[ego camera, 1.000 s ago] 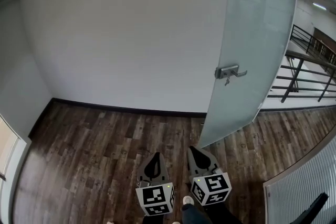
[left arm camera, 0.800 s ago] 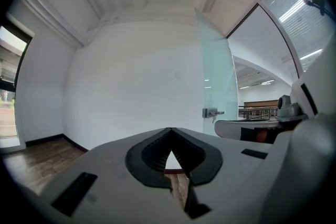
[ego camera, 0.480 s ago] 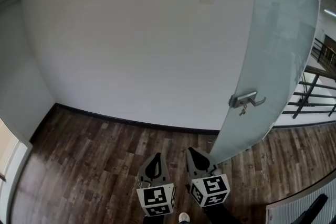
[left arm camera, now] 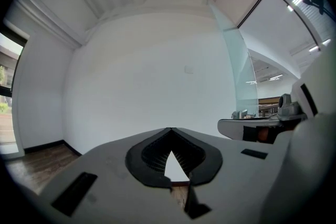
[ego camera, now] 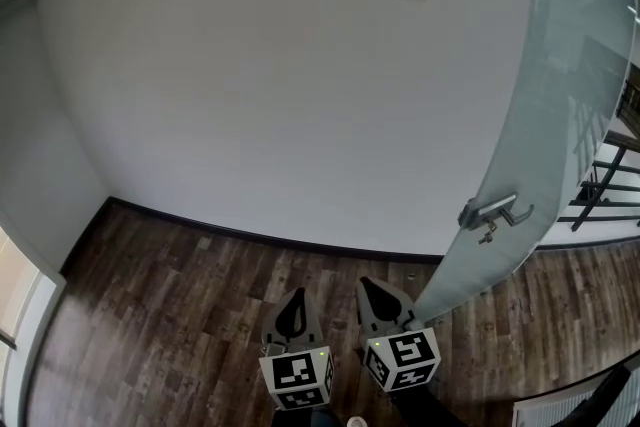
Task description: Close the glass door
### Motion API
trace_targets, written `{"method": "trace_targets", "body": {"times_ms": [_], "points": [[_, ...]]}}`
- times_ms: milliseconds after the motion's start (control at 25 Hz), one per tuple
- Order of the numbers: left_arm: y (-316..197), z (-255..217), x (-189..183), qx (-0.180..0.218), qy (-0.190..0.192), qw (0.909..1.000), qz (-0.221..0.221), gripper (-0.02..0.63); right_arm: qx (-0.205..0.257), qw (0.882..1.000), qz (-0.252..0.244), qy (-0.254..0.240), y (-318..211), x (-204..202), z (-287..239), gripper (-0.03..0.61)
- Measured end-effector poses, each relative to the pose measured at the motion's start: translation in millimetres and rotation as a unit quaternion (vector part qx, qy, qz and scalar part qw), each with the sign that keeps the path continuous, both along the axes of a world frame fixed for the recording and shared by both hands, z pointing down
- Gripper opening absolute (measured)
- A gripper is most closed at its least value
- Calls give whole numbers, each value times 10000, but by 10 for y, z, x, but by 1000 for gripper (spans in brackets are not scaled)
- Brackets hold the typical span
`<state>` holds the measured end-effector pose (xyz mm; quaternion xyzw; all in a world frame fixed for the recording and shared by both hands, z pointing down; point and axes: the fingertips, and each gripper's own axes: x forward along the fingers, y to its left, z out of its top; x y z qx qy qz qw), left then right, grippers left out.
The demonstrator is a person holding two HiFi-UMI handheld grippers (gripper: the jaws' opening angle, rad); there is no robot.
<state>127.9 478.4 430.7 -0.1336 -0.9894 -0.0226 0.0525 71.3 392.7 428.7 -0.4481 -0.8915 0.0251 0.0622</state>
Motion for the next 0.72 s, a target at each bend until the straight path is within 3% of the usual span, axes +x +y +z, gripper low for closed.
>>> {"method": "trace_targets", "body": {"times_ms": [400, 720], "points": [[1098, -89, -842, -102, -236, 9994, 236, -3, -22, 9996, 212, -185, 1090, -810, -50, -2], [1934, -59, -1484, 13, -163, 9991, 384, -3, 27, 9986, 501, -149, 1850, -1455, -52, -2]]}}
